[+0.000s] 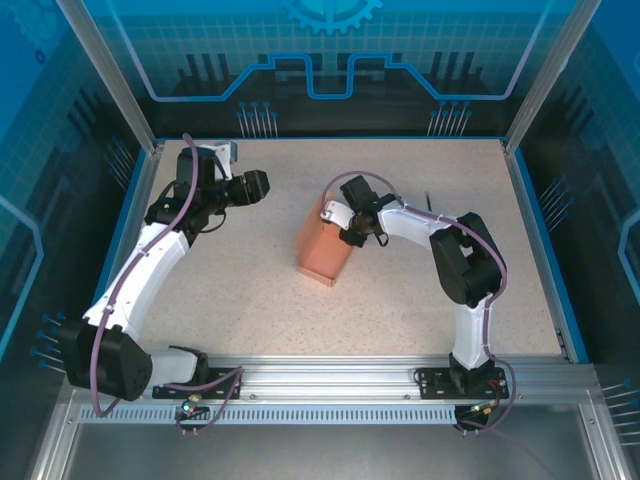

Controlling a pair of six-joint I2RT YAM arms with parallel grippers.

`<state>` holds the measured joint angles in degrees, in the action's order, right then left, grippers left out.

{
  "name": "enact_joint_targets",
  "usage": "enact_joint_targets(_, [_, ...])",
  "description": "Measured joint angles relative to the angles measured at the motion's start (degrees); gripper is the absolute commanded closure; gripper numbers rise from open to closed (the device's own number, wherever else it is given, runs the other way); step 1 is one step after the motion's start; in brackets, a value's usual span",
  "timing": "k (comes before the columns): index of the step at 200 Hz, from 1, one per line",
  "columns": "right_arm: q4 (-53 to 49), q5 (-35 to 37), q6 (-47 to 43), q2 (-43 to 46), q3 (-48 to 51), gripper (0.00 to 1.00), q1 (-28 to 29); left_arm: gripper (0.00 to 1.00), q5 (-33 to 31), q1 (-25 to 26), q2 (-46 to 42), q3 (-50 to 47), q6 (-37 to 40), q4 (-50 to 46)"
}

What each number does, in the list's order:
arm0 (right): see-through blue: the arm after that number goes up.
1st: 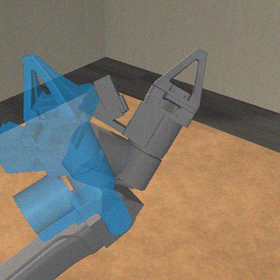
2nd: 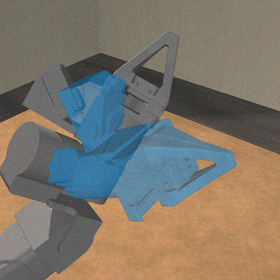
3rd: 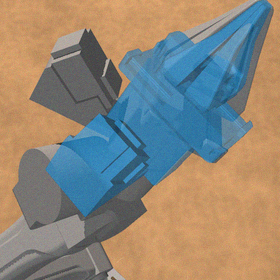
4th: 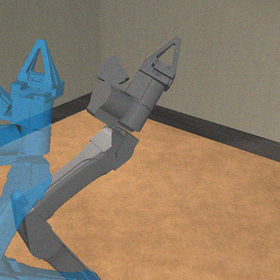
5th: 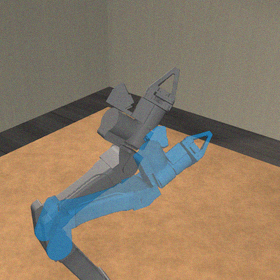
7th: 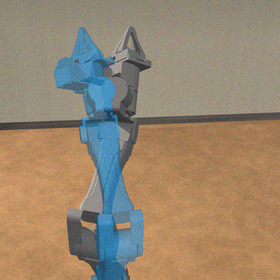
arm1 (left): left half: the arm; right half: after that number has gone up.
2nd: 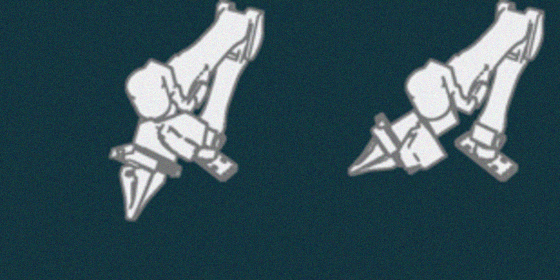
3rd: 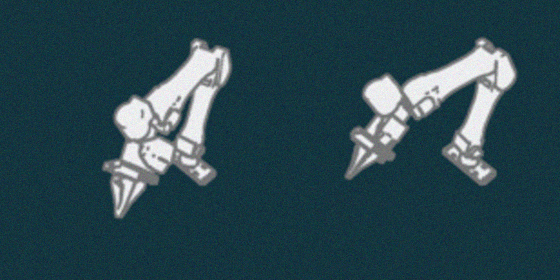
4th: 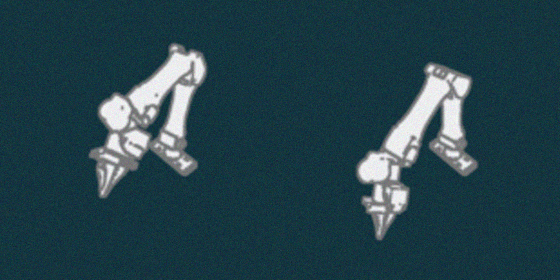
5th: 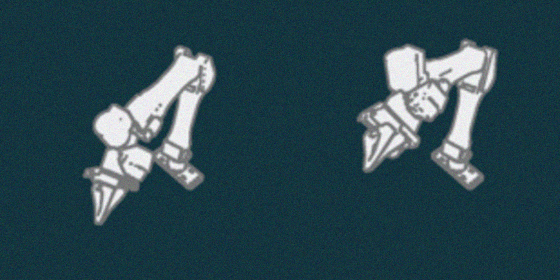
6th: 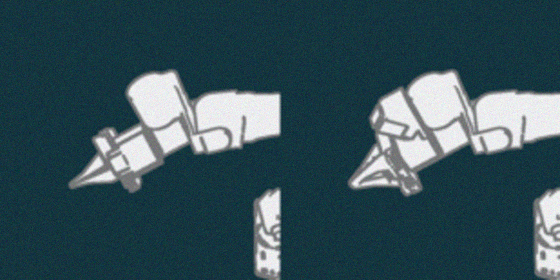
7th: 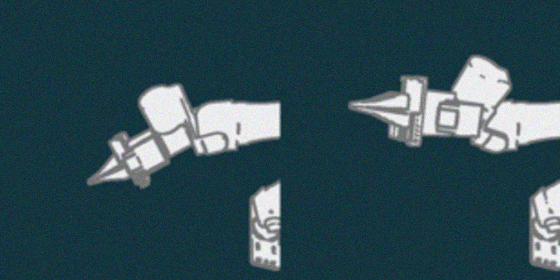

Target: Fold the paper box

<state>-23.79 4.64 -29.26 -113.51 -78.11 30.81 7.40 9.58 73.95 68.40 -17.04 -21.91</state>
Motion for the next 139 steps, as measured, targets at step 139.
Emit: enact_joint_targets(139, [-0.7,2.5,-0.2,-0.6,-0.6,0.90,0.1,0.27,0.5,0.0,0.0,0.0,0.0,0.0])
